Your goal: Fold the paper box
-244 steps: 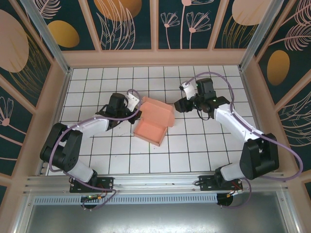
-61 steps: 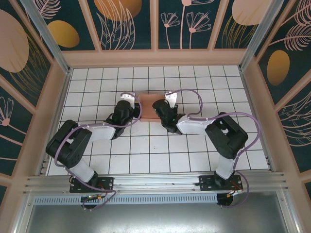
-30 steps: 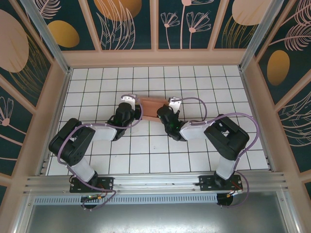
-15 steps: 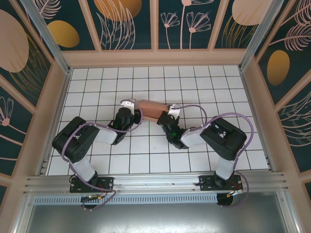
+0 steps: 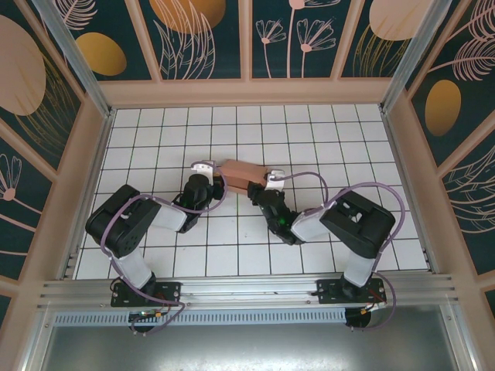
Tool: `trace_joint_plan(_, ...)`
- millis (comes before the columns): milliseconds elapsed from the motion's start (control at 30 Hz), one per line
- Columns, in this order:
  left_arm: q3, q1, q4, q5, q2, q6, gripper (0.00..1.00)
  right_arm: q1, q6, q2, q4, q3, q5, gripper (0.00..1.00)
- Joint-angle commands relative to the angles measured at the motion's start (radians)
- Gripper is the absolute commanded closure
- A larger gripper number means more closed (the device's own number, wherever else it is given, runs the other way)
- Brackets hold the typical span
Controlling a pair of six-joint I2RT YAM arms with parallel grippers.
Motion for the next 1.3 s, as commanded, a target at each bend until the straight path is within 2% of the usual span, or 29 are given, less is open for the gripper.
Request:
trace_joint_plan(0,-0.005,-0.004,-0.031,-0.026,0.022,-0.009,1.00,0.027,-0.125,-0.079,0.156,-0.052,0.022,0.34)
trace_joint_plan(267,0.018,-0.003,-0.039,-0.023,0.049,-0.010,1.00,0.095,-0.304,-0.274,0.197,-0.131,0.112,0.31)
trace_joint_plan(400,0.016,-0.004,-0.038,-0.020,0.046,-0.007,1.00,0.080,-0.312,-0.361,0.151,-0.124,0.077,0.30)
trace_joint_plan(500,0.014,-0.004,-0.039,-0.019,0.042,-0.003,1.00,0.011,-0.146,-0.380,-0.125,-0.019,0.008,0.30)
trace_joint_plan(567,0.014,-0.004,-0.044,-0.012,0.034,-0.006,1.00,-0.060,-0.025,-0.357,-0.301,0.059,-0.102,0.30)
trace_joint_plan(633,0.010,-0.004,-0.045,-0.004,0.021,-0.011,1.00,-0.118,0.070,-0.314,-0.398,0.110,-0.188,0.29)
trace_joint_plan(900,-0.047,-0.004,-0.028,0.035,-0.072,-0.036,0.75,-0.185,0.204,-0.147,-0.432,0.168,-0.345,0.29)
trace_joint_plan(1100,-0.192,-0.004,0.024,0.055,-0.193,-0.090,0.63,-0.205,0.243,-0.069,-0.426,0.175,-0.396,0.29)
trace_joint_plan(1267,-0.322,-0.004,0.055,0.096,-0.357,-0.091,0.58,-0.220,0.244,-0.032,-0.430,0.172,-0.423,0.29)
